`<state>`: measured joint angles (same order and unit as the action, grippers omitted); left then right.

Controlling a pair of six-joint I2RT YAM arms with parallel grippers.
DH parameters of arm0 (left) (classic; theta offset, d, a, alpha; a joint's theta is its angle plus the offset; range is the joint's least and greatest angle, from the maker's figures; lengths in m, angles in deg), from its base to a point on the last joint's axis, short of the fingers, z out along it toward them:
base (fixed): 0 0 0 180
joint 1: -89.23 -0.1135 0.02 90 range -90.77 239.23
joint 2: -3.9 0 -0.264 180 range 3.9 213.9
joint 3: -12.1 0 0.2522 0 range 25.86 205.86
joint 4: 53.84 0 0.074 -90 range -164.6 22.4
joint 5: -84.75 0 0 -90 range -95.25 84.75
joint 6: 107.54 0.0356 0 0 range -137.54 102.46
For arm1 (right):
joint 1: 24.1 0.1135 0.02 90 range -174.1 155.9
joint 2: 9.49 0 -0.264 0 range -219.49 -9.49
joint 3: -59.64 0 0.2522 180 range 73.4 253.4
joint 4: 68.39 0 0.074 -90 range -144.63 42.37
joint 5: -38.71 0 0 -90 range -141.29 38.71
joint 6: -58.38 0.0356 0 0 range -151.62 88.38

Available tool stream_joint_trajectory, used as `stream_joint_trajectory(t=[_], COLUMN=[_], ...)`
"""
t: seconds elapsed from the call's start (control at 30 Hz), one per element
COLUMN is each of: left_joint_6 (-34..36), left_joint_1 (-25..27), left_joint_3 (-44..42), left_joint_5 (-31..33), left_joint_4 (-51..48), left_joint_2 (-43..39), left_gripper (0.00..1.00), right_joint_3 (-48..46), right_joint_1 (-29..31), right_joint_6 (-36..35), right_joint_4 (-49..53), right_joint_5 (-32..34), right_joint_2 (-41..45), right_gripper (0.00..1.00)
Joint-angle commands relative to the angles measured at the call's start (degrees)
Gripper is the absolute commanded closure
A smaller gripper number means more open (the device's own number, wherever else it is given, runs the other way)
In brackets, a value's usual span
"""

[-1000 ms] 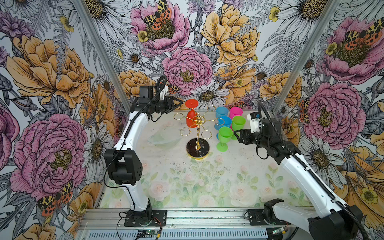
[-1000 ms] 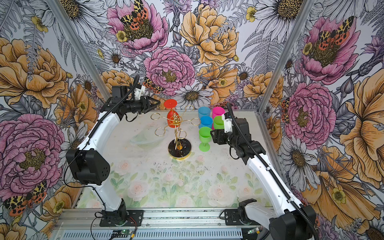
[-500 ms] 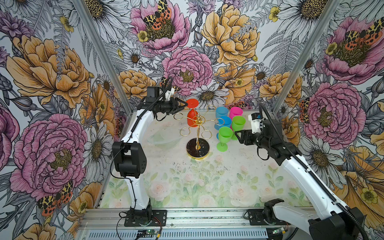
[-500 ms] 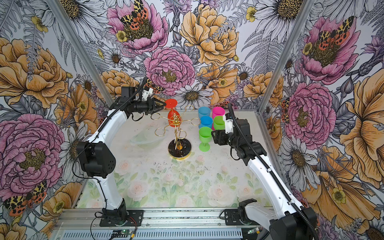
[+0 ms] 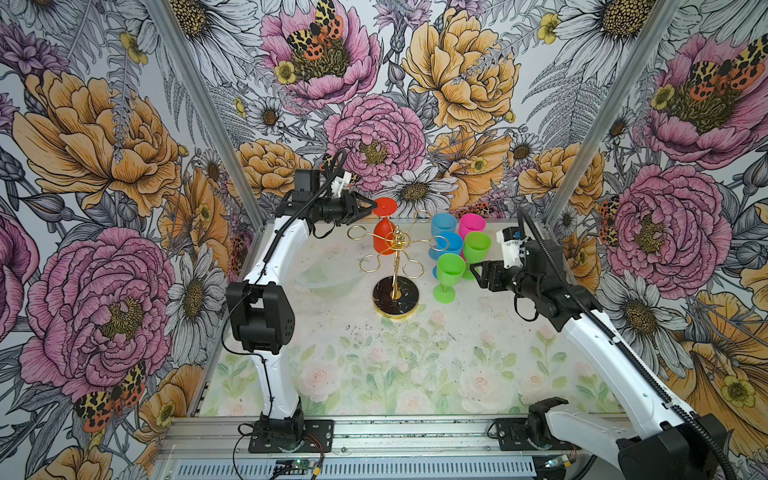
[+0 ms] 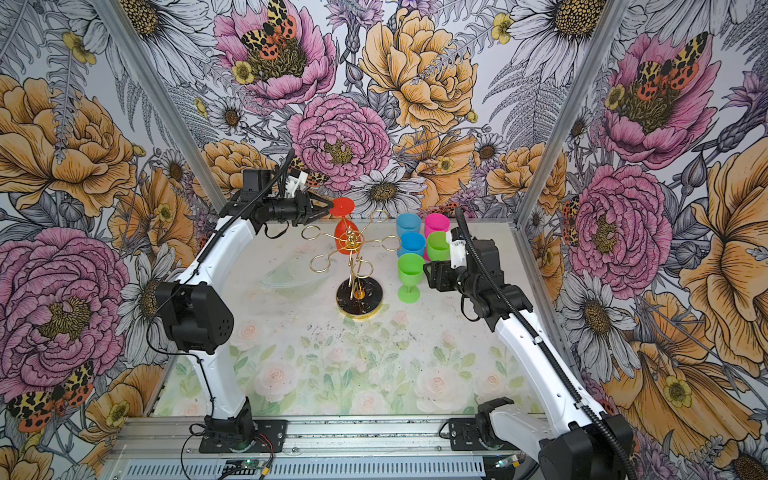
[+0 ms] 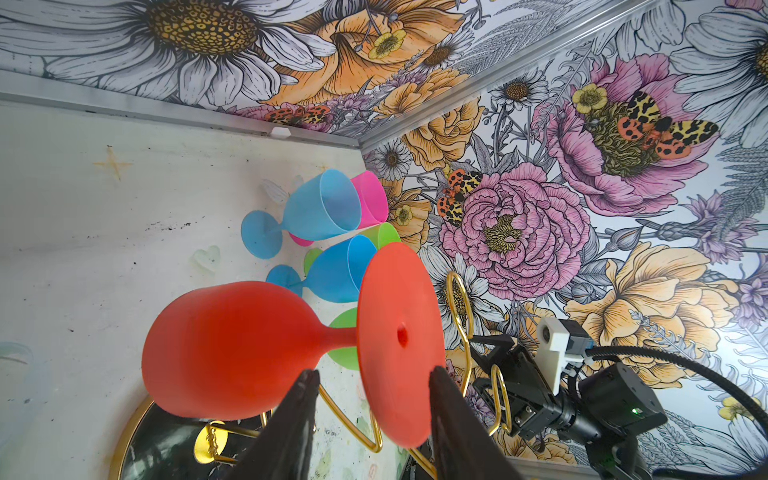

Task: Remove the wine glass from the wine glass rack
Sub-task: 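Close the left gripper on the red glass base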

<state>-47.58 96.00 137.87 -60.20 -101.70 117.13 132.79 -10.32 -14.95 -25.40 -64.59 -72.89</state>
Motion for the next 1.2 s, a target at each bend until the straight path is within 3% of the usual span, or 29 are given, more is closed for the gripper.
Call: stream_joint_trajectory(t=[0.0,0.43,1.17], left_joint_6=[-0.57,-2.07,-2.22], left_joint_1=[0.48,0.32,-1.03], left_joint_3=[2.12,2.61,-1.41], left_joint_5=[-1.55,-1.3,-1.34], left_joint_4=[0.53,0.53,0.53], left_joint_2=[1.11,0.78,-3.35], left_gripper=[0.57,0.78,0.86], right_joint_3=[-0.42,-0.55,-0.33], right_joint_1=[-0.42,-0.51,-0.66], right_joint_6=[-0.21,0.03,0.71], right_joint_4=[-1.54,-1.89,-2.6], right_joint_5=[1.08,1.22,0.73], right_joint_2=[0.99,0.65,0.2], right_gripper=[0.27,0.27,0.27])
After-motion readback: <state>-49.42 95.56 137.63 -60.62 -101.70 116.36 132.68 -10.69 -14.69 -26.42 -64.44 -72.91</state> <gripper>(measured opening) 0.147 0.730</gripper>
